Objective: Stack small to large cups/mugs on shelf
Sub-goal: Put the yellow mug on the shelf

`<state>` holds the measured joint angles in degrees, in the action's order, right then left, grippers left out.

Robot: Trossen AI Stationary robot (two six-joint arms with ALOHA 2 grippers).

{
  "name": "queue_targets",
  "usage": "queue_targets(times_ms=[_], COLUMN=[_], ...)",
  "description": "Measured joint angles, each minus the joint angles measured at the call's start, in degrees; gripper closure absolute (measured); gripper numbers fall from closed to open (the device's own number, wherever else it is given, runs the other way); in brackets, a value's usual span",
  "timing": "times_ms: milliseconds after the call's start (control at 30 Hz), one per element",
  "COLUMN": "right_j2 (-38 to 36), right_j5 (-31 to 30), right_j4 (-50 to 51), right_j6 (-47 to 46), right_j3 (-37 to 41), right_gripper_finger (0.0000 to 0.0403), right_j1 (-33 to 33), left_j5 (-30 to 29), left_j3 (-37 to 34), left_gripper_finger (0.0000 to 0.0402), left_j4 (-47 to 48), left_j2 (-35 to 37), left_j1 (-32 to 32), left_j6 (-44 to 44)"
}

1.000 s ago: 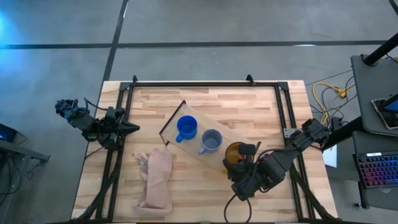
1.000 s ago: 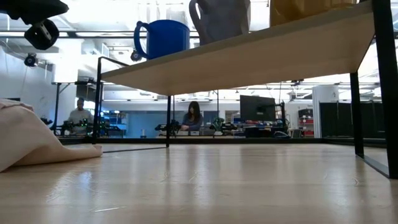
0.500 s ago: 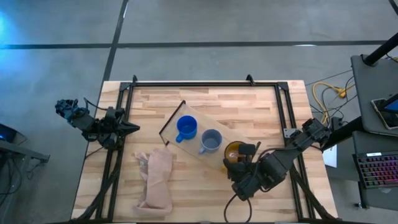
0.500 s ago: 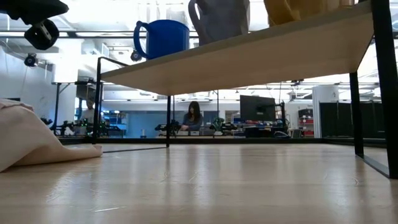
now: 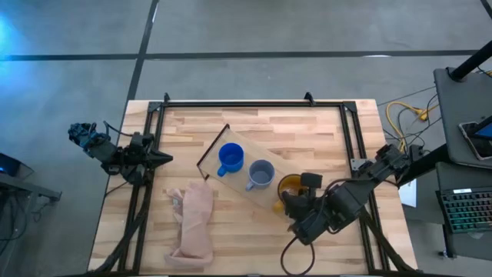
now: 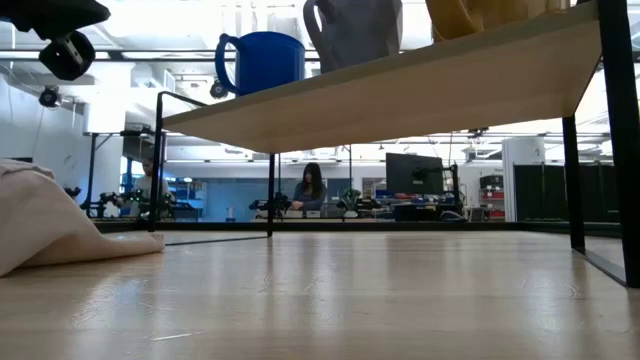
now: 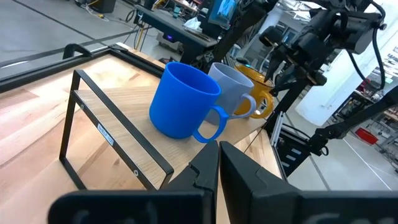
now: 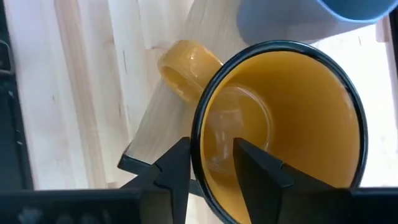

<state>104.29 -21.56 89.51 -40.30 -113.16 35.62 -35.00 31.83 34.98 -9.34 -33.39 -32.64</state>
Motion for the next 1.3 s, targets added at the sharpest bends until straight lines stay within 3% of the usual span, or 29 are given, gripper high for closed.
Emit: queue_targets(times_ms=[433,700,1033,1300], right_j2=[-1.9,-1.3,4.0,4.6], right_j5=[0.8,0.3,0.4,-4.0], right_j4=[-8.2,-17.1,-18.9,-16.1], right_j6=[-3.0,-2.7,5.1,6.4], right_j3=[0.0,-0.1,0.0,-2.9], right_gripper_finger=[0.0366,0.0392,0.0394,0.0394], right_j1=[0.0,-1.2,-6.4,-7.4], left_j5=[0.0,0.0,0.0,0.1], left_j3=[0.0,0.0,0.0,0.0], left_gripper_finger=[0.0402,0.0402,0.0402,0.0402], left_j4=[0.0,0.1,0.1,0.4], left_j2=[-0.1,-0.1,-0.1,0.0], left_j1=[0.0,0.0,0.0,0.0], left_j6=[0.0,0.0,0.0,0.0])
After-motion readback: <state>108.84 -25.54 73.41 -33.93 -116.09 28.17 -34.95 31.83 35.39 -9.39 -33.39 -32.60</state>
